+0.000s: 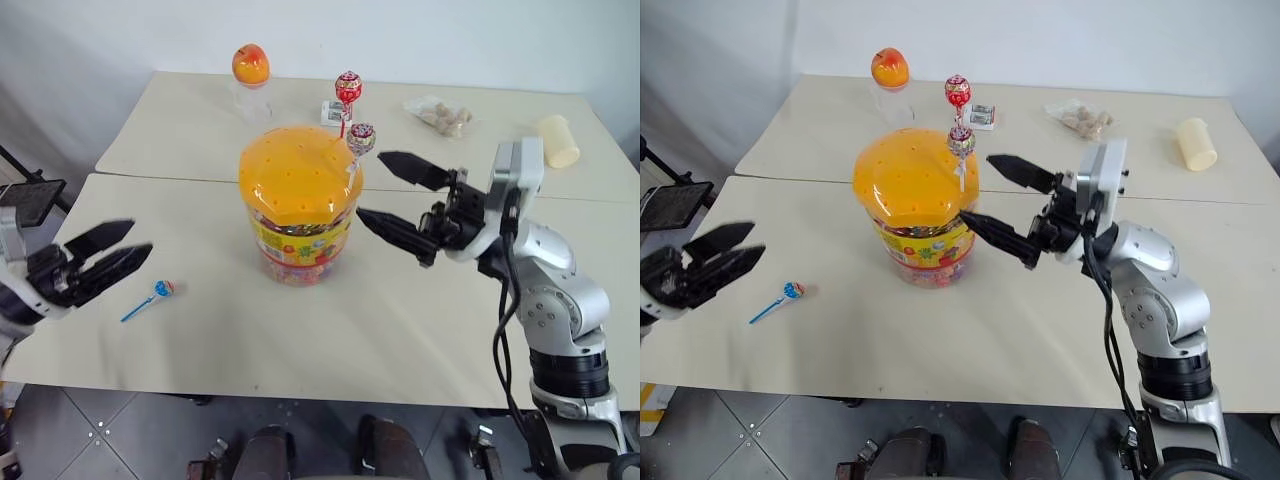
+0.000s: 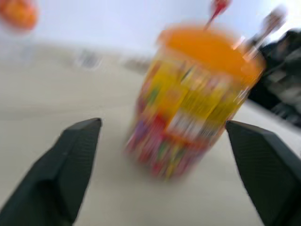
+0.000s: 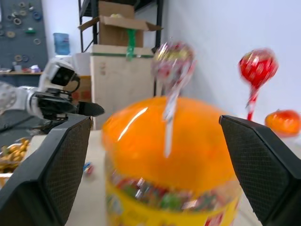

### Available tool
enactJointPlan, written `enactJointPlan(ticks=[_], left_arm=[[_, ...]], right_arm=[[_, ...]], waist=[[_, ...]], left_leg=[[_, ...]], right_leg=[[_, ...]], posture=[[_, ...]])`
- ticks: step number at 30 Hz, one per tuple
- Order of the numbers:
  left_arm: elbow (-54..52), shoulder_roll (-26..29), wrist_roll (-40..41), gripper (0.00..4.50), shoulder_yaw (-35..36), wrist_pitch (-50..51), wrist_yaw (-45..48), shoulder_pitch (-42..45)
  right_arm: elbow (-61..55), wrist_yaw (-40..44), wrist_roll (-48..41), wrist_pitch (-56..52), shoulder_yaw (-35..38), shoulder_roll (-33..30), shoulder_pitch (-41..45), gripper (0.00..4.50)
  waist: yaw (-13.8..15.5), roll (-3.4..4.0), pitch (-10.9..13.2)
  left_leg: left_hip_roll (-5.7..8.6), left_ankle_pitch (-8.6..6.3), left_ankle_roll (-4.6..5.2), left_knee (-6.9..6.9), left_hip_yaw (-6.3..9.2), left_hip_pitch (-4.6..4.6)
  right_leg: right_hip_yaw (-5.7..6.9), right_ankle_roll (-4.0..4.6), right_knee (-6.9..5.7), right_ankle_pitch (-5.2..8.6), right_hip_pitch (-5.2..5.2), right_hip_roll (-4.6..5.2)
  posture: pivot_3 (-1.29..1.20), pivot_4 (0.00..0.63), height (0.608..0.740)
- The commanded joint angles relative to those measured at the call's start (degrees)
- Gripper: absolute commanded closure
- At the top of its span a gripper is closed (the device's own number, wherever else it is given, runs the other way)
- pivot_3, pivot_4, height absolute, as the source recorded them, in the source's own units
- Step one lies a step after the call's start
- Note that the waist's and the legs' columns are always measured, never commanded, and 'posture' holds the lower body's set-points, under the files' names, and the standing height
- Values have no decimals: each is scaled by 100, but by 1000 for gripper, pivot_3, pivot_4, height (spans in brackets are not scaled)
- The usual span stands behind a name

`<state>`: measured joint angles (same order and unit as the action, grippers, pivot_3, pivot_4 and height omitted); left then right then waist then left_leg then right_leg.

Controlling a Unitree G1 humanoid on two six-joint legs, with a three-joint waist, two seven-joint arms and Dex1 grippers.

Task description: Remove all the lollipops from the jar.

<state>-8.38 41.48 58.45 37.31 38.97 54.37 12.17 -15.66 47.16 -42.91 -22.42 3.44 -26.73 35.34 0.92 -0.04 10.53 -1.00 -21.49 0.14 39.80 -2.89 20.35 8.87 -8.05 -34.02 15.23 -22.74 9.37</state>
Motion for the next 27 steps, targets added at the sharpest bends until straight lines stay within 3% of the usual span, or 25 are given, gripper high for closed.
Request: enactJointPlan(ticks=[1, 5, 7, 9, 16, 20, 24, 27], left_arm=[[-792, -180, 734, 64, -59, 170, -436, 168], [-964, -264, 975, 64, -221, 123, -700, 473], [-956, -274, 976, 0, -315, 63, -751, 642], [-937, -282, 975, 0, -390, 35, -758, 721], [-765, -335, 908, 0, -520, -122, -715, 836], [-714, -335, 928, 0, -551, -180, -662, 814], [-749, -453, 926, 0, -587, -419, -432, 867], [-836, -318, 929, 0, -800, -274, -107, 788]], right_arm=[[-9, -85, 106, -50, -112, 103, 238, 0], [117, -75, 188, -111, -192, 181, 395, 0], [182, -54, 240, -120, -220, 217, 457, 382], [207, -43, 242, -150, -233, 252, 501, 903], [218, 45, 316, -250, -329, 281, 633, 3383], [203, 120, 261, -285, -284, 302, 659, 4477], [236, 399, -750, -247, 468, 440, 732, 4477], [596, -50, -1367, -568, 1257, 184, 1045, 4477]], waist=[[-53, -1, 0], [-122, -1, 0], [-125, -1, -1], [-127, 0, -1], [-119, -1, 0], [-122, -1, 0], [-114, -1, 0], [-112, -1, 0]], left_leg=[[0, 0, 0, -1, 1, 0], [0, 0, -1, -6, 2, -2], [0, 0, -1, -4, 0, -2], [0, 0, -1, -4, -2, -3], [1, 0, -1, -5, -1, -2], [2, 0, -1, -5, -1, -2], [1, 0, -1, -7, -1, -2], [3, 0, 0, -6, -1, 1]], right_leg=[[1, 0, -1, 0, 0, 0], [3, 0, -2, 0, 0, -1], [3, 0, -1, 0, 0, -2], [2, 0, -1, 0, 0, -2], [2, 0, 0, 0, 0, -3], [2, 0, 2, 0, 0, -3], [2, 0, 4, 0, 0, -3], [3, 0, 4, 0, 0, -3]], posture=[[0, 150, 740], [0, 150, 740], [0, 150, 740], [0, 150, 740], [0, 150, 740], [0, 150, 740], [0, 150, 740], [0, 150, 740]])
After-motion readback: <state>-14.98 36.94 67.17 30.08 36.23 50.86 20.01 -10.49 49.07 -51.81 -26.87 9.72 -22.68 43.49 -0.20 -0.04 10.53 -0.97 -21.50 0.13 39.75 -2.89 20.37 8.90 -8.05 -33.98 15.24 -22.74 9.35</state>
